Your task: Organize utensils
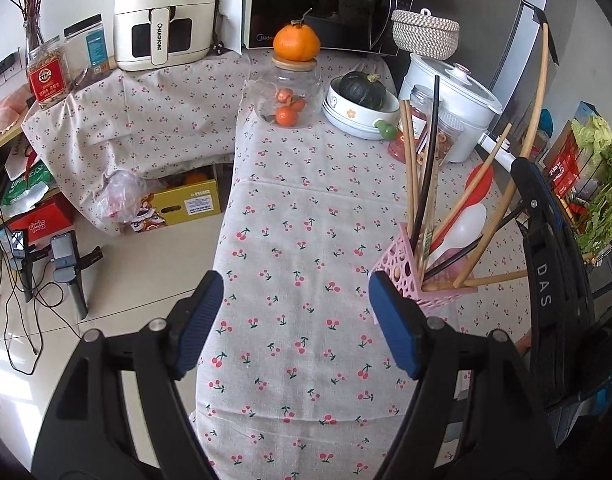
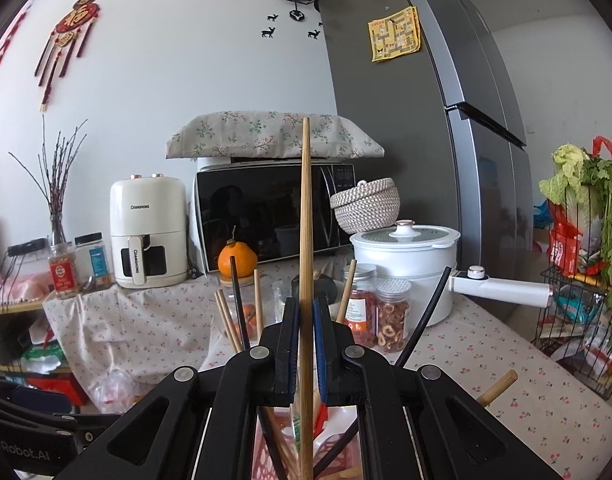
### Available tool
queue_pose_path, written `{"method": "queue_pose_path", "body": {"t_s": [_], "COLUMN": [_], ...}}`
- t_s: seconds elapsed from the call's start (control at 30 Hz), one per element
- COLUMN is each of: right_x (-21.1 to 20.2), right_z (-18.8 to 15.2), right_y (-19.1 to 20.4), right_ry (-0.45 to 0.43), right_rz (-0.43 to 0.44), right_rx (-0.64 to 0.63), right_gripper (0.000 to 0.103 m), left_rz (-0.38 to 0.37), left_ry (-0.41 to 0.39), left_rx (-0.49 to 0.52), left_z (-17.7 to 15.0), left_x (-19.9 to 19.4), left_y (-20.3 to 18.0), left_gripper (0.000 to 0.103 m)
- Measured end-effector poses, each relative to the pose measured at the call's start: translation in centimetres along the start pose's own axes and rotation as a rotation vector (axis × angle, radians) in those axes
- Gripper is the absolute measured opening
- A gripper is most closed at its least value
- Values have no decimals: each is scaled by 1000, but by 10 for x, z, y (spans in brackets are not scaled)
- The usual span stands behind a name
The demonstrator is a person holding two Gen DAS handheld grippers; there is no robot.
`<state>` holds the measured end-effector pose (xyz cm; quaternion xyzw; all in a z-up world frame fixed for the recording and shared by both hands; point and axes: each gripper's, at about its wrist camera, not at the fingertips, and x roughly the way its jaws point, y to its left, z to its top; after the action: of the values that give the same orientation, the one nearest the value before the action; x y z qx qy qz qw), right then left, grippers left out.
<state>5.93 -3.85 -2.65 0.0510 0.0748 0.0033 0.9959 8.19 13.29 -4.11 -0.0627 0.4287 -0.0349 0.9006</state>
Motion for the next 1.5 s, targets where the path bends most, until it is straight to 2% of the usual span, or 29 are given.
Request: {"method": "queue_pose_path", "body": {"t_s": [0.17,0.4,0.77,1.0,1.1,1.27,1.4,1.47,1.5], "right_x": [-2,3,3,-8,-17,-36,-53,-63,-68], "right_z": [5,0,-23,-14,1,34,58,68,71], "right_y": [-13,-8,1,-2,-7,-18,-34,-44,-49], "right_ry": [8,6,19,13,14,23,55,70,78], "right_rz": [24,32,-2,-8,-13,-4,2,1,-1], "right_rx": [72,98,75,75,78,43,19,8,3], "right_gripper": [7,7,8,17,23,47,61,74,77], "left_rz": [-7,-14,-10,-16,-26,-40,-54,-57,-56], "left_ry": [-5,-5,-2,-4,-12,-33,-43,-59,-70], "left_rx": [-22,-15,-21,2,19,46,66,72,74], "left_z": [3,2,3,2,0,-5,-11,-14,-16], "left_x": [0,-1,0,-1,-4,-13,-24,-31,-36], "left_y": [3,2,4,-1,-7,-20,-33,-40,-44], "left_gripper": [75,75,75,75,75,82,85,91,93]}}
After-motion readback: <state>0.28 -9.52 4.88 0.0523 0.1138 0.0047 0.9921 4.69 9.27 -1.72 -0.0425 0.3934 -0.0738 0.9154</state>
